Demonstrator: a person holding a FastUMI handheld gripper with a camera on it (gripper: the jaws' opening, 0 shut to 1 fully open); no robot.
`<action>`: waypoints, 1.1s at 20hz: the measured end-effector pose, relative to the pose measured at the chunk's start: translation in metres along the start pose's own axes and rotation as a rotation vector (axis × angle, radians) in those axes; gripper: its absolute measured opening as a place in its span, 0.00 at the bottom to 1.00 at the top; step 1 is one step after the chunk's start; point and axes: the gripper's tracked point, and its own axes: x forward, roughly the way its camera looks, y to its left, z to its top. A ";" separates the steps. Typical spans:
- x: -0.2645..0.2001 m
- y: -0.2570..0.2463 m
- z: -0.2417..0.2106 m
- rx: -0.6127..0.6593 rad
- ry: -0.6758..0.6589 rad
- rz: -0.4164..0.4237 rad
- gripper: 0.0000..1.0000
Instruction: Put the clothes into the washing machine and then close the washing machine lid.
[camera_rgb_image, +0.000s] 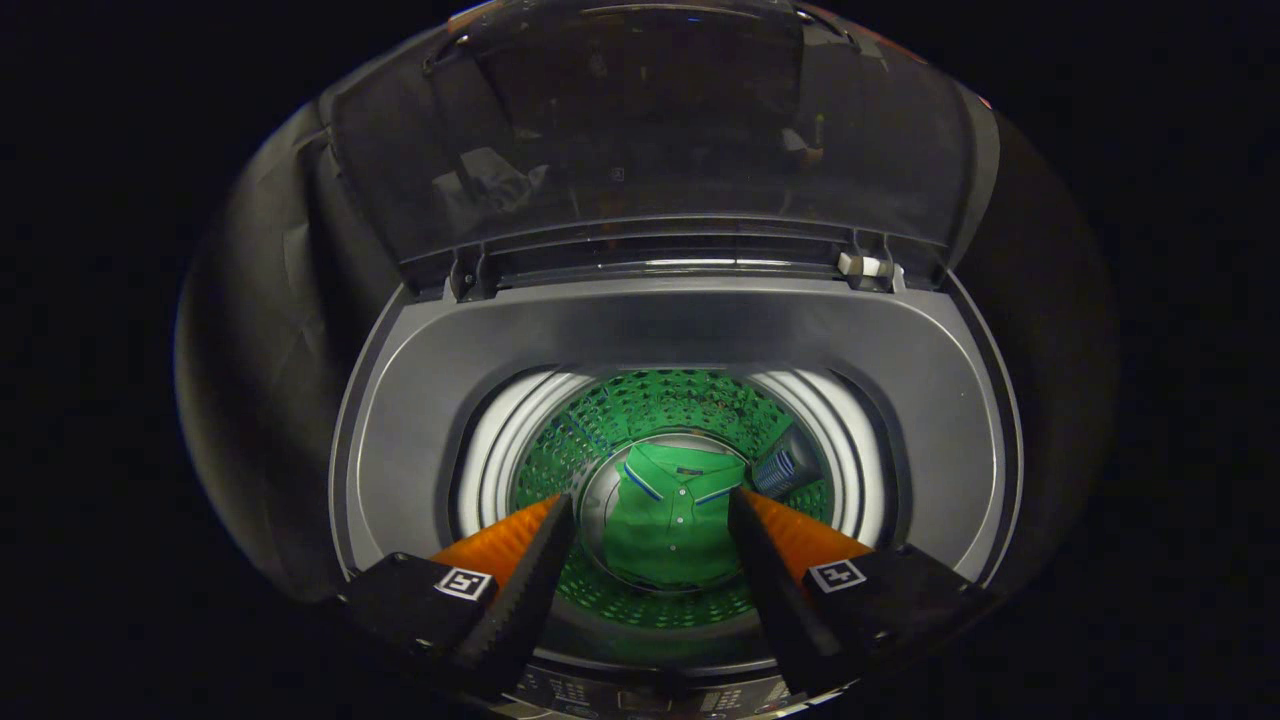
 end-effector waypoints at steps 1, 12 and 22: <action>-0.002 0.000 0.000 0.001 -0.004 0.001 0.99; -0.047 0.009 0.021 0.005 -0.173 0.043 0.99; -0.166 0.020 0.097 0.040 -0.532 0.101 0.98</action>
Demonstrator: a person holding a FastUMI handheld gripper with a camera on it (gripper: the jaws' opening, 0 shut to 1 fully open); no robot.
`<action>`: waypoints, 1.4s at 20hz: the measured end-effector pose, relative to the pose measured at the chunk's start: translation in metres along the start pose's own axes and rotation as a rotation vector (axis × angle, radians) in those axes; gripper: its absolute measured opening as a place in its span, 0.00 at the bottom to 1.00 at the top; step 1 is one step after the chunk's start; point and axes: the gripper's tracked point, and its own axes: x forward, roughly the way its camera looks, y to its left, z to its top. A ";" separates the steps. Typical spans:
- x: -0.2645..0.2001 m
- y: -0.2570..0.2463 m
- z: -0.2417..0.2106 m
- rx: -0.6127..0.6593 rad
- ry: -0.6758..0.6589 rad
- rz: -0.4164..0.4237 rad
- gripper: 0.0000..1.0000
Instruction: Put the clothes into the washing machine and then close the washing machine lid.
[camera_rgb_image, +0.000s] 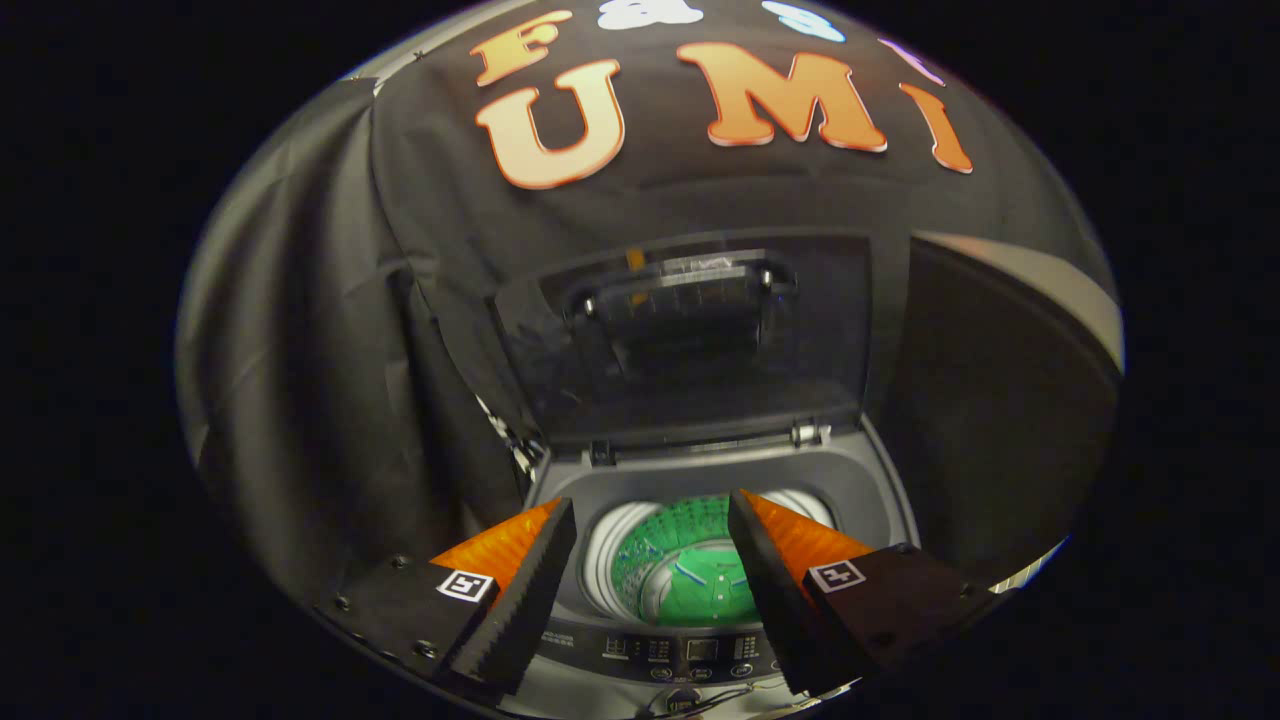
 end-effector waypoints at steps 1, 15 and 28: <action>-0.006 -0.002 0.023 -0.025 -0.060 -0.011 0.98; 0.058 -0.024 0.286 -0.123 -0.422 -0.060 0.98; 0.180 -0.073 0.224 -0.089 -0.113 -0.129 0.99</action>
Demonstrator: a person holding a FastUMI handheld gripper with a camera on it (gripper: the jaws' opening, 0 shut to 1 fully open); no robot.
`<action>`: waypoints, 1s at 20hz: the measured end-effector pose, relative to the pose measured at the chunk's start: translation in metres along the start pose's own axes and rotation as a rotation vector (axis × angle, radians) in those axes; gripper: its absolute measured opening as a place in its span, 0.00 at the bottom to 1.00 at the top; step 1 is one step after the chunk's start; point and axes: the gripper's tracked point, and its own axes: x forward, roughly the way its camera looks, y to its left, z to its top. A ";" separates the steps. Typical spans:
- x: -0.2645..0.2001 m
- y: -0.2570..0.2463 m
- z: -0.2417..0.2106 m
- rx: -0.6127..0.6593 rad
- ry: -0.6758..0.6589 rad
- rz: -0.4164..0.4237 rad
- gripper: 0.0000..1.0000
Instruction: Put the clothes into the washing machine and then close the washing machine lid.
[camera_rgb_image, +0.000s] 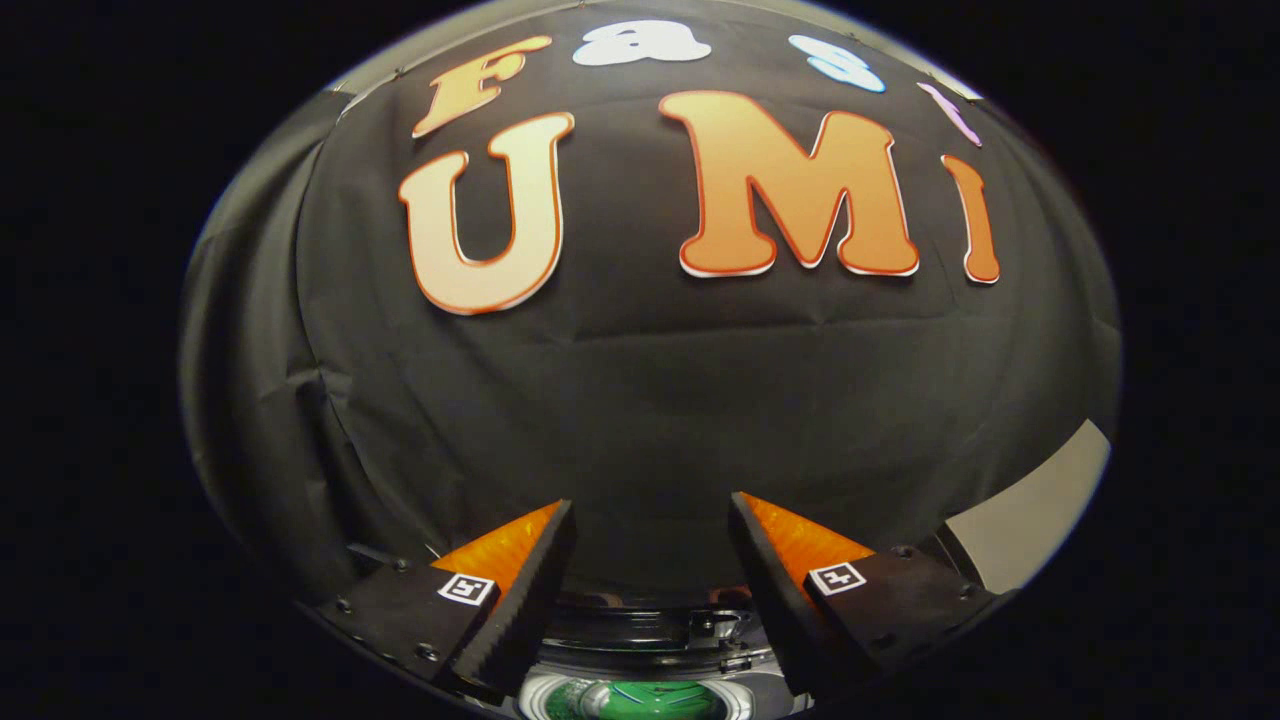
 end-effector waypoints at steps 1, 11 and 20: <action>0.008 0.000 -0.007 -0.016 0.021 -0.004 0.99; 0.017 -0.001 -0.016 -0.019 -0.033 0.016 0.99; -0.051 0.003 -0.036 -0.016 -0.135 0.016 0.99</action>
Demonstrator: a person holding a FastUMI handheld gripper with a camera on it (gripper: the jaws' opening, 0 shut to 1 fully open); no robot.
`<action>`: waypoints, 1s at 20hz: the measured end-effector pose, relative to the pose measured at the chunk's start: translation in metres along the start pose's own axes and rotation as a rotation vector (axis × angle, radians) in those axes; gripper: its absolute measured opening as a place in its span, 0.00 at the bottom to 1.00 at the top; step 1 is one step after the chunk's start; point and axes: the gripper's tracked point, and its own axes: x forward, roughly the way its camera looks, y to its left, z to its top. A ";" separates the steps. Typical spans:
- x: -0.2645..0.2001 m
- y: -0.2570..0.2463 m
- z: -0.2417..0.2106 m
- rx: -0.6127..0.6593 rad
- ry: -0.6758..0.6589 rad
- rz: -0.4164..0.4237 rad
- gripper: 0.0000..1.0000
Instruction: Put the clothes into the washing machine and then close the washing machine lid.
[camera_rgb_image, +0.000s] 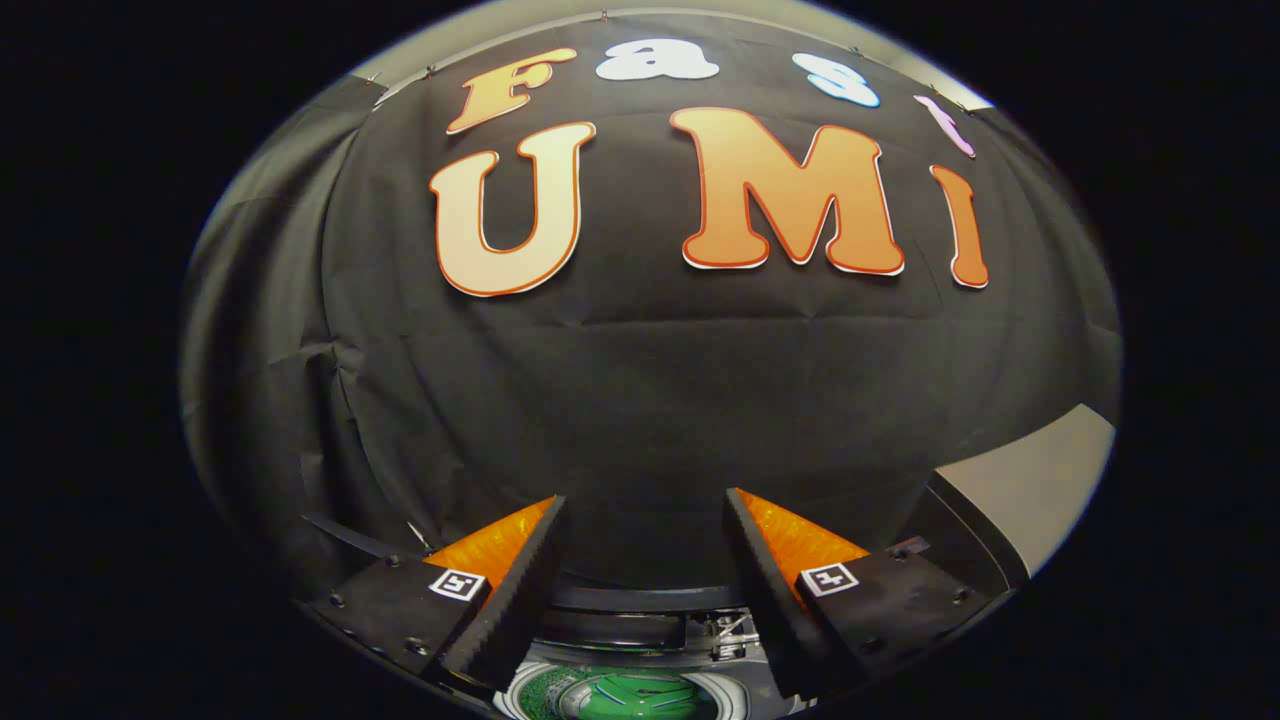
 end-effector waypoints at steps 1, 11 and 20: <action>-0.008 0.001 -0.003 0.000 -0.010 -0.001 0.99; -0.079 0.002 -0.048 -0.013 -0.053 0.004 0.98; -0.101 -0.012 -0.099 0.049 0.061 -0.005 0.97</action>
